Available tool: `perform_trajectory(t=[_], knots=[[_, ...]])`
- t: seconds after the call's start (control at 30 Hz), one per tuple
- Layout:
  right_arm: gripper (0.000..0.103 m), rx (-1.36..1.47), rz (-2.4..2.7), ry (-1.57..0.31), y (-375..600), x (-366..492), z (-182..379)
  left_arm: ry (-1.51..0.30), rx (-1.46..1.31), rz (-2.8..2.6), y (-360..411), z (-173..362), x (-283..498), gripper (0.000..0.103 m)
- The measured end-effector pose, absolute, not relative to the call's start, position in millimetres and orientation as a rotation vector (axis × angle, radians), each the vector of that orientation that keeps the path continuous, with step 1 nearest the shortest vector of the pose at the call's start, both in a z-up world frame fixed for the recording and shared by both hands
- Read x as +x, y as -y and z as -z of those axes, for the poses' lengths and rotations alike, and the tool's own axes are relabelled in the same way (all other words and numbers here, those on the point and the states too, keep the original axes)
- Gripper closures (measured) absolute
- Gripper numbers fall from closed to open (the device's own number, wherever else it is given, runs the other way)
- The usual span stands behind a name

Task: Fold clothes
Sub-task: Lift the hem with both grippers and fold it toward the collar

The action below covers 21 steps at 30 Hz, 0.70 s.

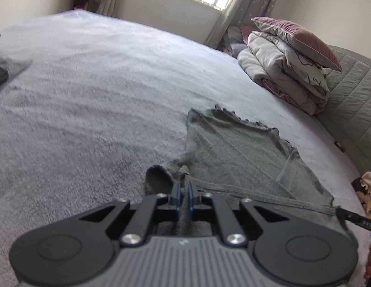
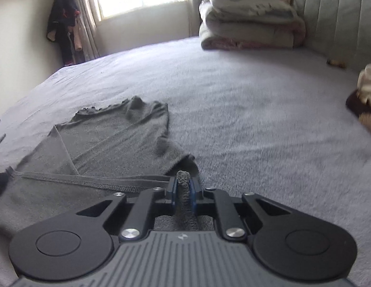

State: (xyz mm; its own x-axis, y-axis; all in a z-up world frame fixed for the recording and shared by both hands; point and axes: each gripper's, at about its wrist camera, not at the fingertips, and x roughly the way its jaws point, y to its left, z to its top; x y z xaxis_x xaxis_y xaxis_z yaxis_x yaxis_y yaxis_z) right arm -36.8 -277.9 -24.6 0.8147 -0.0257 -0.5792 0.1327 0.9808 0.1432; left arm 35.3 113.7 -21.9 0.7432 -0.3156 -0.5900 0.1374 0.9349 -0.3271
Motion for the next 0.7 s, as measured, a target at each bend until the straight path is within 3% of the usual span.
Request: perform_trajectory(t=[0.4,0.7], knots=[[0.094,0.092,0.183,-0.429,273,-11,14,-0.468,-0.118,0.123,-91,4,42,0.097],[0.094,0.068,0.223,-0.430,287,50,23,-0.447,-0.045,0.070,-82,8,94,0.097]])
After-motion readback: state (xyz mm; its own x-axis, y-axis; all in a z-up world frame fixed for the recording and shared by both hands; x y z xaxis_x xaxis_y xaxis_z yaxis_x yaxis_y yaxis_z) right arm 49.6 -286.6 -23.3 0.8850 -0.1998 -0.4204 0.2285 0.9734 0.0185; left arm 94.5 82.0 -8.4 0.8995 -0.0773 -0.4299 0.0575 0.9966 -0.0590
